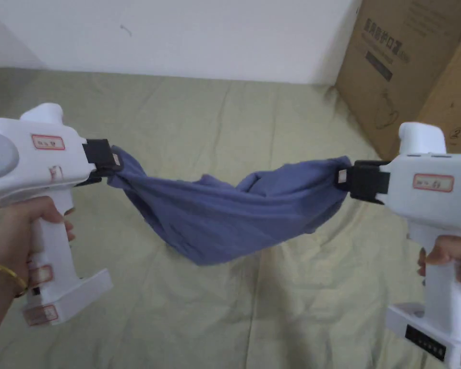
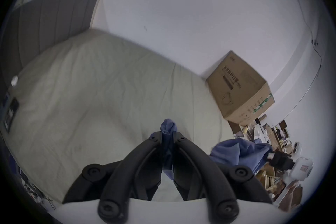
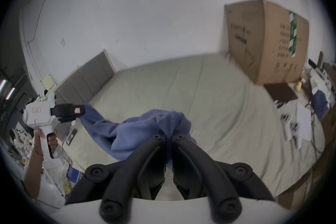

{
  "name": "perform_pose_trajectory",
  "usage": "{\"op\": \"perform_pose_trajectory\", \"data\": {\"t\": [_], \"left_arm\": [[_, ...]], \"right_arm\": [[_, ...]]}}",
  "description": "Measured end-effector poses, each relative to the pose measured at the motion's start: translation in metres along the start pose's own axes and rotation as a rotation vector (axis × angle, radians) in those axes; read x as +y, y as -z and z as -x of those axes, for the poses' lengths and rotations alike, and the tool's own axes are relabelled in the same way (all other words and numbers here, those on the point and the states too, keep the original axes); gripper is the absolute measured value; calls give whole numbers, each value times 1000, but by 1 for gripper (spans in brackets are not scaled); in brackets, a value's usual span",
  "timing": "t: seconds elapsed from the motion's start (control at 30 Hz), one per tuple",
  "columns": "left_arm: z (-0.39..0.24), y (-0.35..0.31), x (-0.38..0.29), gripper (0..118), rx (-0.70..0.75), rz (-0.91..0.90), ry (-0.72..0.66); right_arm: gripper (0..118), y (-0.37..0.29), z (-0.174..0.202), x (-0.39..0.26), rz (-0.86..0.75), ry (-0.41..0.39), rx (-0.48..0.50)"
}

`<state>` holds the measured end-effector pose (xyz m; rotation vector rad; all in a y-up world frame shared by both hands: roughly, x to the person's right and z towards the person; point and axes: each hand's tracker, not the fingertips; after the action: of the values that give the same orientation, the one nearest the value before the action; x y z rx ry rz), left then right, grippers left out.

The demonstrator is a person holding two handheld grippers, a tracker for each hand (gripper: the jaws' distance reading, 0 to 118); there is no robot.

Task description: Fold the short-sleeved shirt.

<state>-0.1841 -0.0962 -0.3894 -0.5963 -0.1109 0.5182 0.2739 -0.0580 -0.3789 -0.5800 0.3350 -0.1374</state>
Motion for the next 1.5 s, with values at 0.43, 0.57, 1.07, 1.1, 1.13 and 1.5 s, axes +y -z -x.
{"op": "perform_pose_trajectory", "data": {"t": [0.43,0.57,1.07,1.1,1.13,1.5], "left_arm": [[-83,-80,115,8,-141,-261,93],[-97,-71,157,8,-127,-296,130],[-136,35,256,8,13,-336,225],[-132,44,254,8,7,-332,203],[-127,51,249,8,2,-313,188],[-23,92,71,8,70,7,198]], "right_arm": [[3,-61,0,143,-214,50,-18],[3,-52,3,187,-233,8,-59],[3,48,11,274,-226,-67,-197],[3,58,8,273,-220,-61,-199],[3,68,5,269,-207,-58,-203],[3,124,-28,87,107,-54,-120]]}}
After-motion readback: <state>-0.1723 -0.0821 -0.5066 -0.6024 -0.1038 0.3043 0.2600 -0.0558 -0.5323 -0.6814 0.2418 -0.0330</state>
